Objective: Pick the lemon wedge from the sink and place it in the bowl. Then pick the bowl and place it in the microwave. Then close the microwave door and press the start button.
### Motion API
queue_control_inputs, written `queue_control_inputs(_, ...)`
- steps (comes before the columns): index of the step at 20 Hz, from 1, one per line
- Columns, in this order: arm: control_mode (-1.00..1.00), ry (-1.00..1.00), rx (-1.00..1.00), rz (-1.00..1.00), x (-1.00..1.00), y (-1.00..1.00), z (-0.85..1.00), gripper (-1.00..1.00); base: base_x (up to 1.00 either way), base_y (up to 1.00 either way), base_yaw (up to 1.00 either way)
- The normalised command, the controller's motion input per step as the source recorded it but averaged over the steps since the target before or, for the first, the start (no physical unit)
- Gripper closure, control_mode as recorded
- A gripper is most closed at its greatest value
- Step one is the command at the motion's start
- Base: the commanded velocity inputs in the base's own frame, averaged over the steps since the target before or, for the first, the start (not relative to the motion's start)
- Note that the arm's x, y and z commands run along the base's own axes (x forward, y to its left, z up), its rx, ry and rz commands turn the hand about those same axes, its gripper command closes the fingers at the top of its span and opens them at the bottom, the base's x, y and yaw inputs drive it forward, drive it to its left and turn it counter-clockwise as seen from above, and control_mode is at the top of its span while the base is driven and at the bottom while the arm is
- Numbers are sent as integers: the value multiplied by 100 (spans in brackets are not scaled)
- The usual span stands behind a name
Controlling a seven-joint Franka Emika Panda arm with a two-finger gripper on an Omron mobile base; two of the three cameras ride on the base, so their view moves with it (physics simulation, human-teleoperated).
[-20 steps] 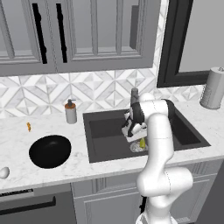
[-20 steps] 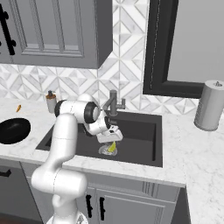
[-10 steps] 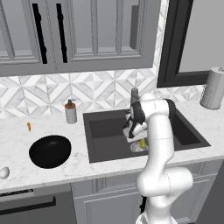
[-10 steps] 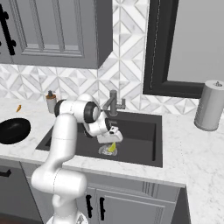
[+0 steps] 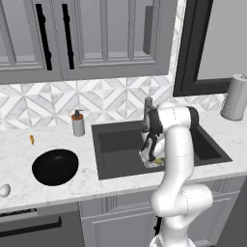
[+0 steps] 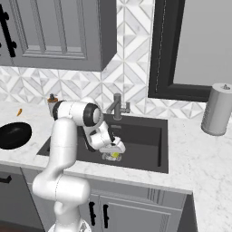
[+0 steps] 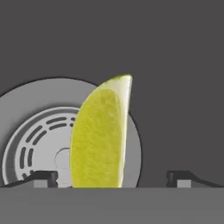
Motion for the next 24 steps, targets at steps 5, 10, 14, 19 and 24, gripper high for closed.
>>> queue_control_inputs(5,-100,-2,0,0,-8,0,-25,-100,0,0,0)
queue_control_inputs(10,-100,0,3,0,13,-4,-36,100,0,0,0)
queue_control_inputs(14,-100,0,2,0,23,-8,-23,100,0,0,0)
queue_control_inputs(19,-100,-2,0,0,2,-1,-7,100,0,0,0)
queue_control_inputs(24,-100,-9,0,0,-19,31,46,100,0,0,0)
